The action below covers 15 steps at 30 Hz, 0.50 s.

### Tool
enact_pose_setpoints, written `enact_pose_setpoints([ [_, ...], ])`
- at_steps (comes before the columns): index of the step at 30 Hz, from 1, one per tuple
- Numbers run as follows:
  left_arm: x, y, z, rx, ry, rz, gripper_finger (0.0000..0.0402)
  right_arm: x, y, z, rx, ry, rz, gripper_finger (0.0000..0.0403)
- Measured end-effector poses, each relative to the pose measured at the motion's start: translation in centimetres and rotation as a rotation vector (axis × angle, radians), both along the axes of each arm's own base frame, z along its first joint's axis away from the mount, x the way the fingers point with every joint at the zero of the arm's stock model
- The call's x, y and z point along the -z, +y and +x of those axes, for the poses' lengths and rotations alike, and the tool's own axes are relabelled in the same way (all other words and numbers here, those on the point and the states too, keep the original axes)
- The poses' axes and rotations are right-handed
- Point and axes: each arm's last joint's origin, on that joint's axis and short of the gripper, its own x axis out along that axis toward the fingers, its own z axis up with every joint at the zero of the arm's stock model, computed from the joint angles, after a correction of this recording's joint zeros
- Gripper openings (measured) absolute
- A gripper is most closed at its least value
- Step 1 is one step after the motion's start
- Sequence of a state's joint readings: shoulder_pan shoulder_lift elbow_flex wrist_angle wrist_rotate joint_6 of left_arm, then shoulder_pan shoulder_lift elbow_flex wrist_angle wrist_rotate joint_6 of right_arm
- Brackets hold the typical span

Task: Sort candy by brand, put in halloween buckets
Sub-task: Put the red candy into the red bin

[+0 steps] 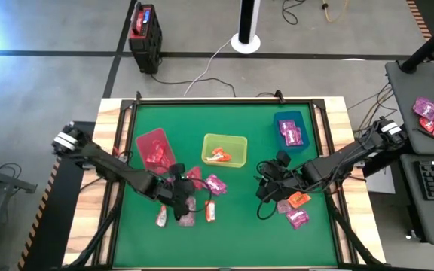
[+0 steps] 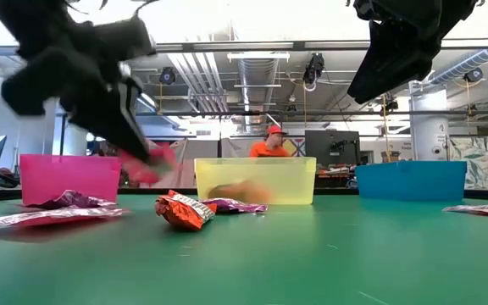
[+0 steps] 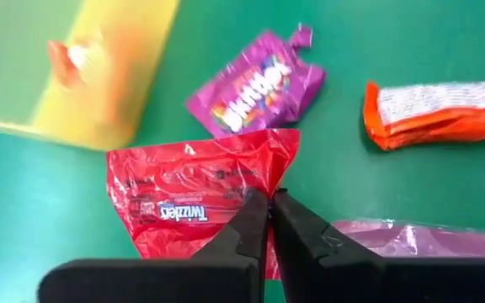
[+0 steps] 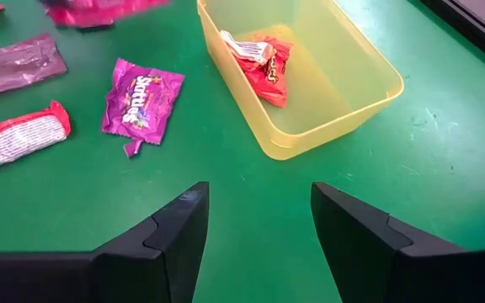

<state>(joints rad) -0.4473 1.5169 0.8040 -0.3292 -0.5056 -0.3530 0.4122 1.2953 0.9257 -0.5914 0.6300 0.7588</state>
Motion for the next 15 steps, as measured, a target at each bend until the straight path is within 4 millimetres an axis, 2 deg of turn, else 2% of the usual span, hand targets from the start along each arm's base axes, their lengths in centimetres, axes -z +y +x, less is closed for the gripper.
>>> enact_pose_setpoints([
  [4,-3.8,0.8,-1.4,-0.002,-0.031,0.062,0.0000,0.0,0.0,0.0,0.000,0.000,0.000,0.0203],
  [8,-6.3,2.8,-4.2,-0.101,0.012,0.111,0.0000,0.0,0.0,0.0,0.000,-0.001,0.000,0.0203],
  [10,-7.0,4.0,-5.8,-0.178,0.037,0.115,0.0000,0.0,0.0,0.0,0.000,-0.002,0.001,0.0203],
  [15,-6.9,6.8,-9.0,-0.347,0.110,0.080,0.0000,0.0,0.0,0.0,0.000,-0.003,0.001,0.0203],
])
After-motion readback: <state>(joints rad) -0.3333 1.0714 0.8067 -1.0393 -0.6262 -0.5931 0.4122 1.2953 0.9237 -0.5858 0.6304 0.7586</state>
